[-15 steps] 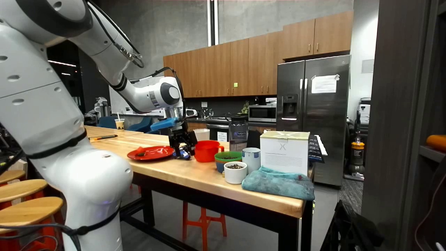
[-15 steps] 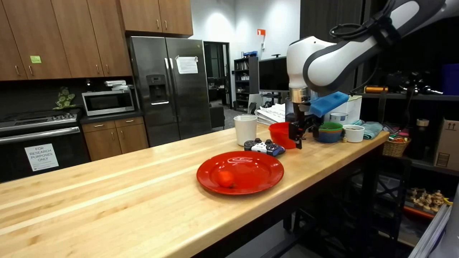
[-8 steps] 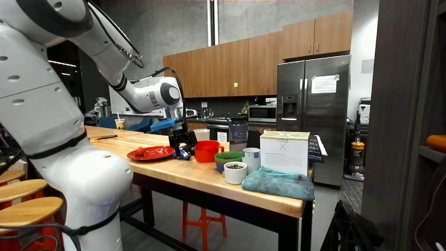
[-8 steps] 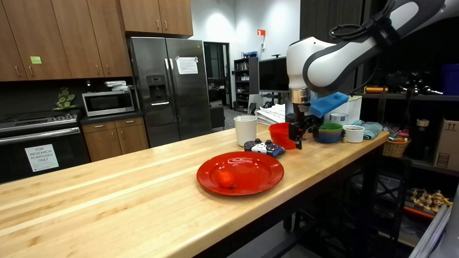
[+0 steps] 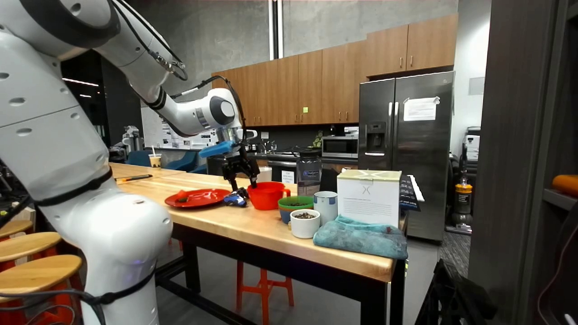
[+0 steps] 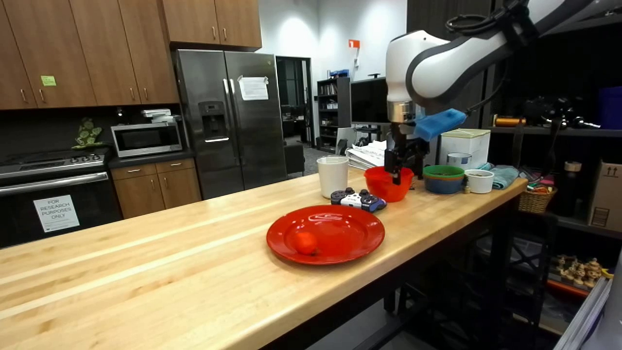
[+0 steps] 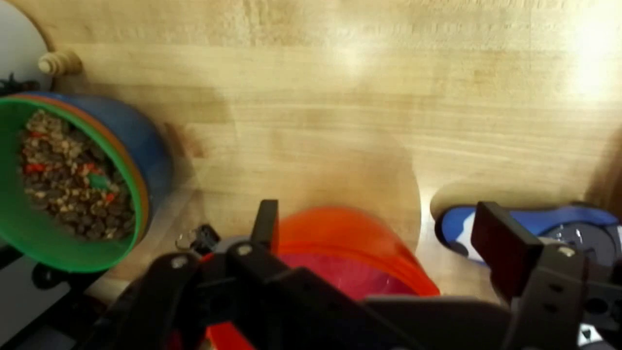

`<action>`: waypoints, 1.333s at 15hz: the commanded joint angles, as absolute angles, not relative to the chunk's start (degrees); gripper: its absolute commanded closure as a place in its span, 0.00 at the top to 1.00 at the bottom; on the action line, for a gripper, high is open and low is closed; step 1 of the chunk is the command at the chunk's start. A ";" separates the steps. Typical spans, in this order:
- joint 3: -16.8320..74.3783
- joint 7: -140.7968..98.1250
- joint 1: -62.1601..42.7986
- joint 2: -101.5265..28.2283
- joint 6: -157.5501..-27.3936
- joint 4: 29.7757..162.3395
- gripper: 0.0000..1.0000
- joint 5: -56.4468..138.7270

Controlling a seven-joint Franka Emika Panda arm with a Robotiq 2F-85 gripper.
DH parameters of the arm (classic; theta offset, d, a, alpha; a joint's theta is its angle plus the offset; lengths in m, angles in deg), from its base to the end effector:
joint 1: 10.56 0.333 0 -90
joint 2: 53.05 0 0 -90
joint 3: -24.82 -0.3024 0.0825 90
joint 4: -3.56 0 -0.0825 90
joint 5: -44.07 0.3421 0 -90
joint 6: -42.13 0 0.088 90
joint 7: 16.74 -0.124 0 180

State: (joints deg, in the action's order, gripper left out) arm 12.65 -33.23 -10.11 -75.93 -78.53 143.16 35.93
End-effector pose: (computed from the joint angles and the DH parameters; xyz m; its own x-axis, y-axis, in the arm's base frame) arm 0.3903 0.0811 0.4436 0.9943 -0.0023 0.1066 -0.0220 -0.9827 0.1840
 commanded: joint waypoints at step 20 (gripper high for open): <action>10.27 -4.02 6.93 -62.23 -75.78 123.58 1.00 51.94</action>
